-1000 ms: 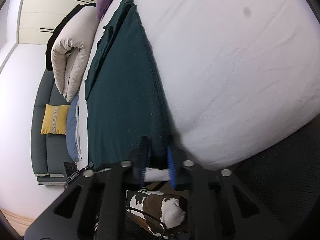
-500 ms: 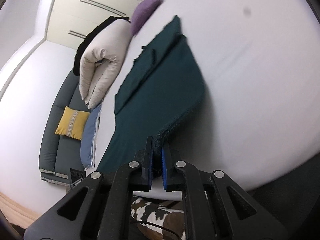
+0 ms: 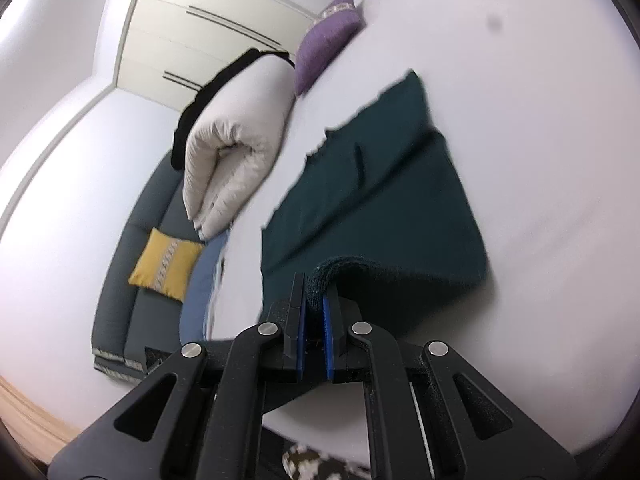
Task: Fold small clothes
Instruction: 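Grasp the hem with both grippers and fold it toward the collar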
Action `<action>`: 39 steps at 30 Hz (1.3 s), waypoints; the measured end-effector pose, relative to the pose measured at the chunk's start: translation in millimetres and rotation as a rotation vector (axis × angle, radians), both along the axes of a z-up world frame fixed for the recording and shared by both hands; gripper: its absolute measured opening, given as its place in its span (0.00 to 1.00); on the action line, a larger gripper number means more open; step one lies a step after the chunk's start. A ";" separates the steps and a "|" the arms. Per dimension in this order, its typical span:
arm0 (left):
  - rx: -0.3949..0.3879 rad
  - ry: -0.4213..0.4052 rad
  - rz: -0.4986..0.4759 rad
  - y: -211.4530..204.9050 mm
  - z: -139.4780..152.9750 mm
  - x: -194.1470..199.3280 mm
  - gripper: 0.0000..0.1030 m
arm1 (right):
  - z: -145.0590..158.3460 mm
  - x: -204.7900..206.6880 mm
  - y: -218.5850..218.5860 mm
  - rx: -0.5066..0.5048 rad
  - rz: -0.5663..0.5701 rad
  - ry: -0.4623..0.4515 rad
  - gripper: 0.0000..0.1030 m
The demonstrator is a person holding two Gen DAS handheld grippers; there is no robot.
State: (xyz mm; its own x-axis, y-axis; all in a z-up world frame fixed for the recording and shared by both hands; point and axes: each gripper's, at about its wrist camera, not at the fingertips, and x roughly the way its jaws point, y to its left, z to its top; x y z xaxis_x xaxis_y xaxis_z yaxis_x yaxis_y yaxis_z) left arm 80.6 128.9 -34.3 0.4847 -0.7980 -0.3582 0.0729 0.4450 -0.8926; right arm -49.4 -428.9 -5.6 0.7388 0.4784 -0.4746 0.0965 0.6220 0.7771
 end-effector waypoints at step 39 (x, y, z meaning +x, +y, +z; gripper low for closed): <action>0.277 0.025 0.203 -42.2 -62.1 275.2 0.71 | -65.6 360.7 -91.3 -0.228 -0.350 0.129 0.69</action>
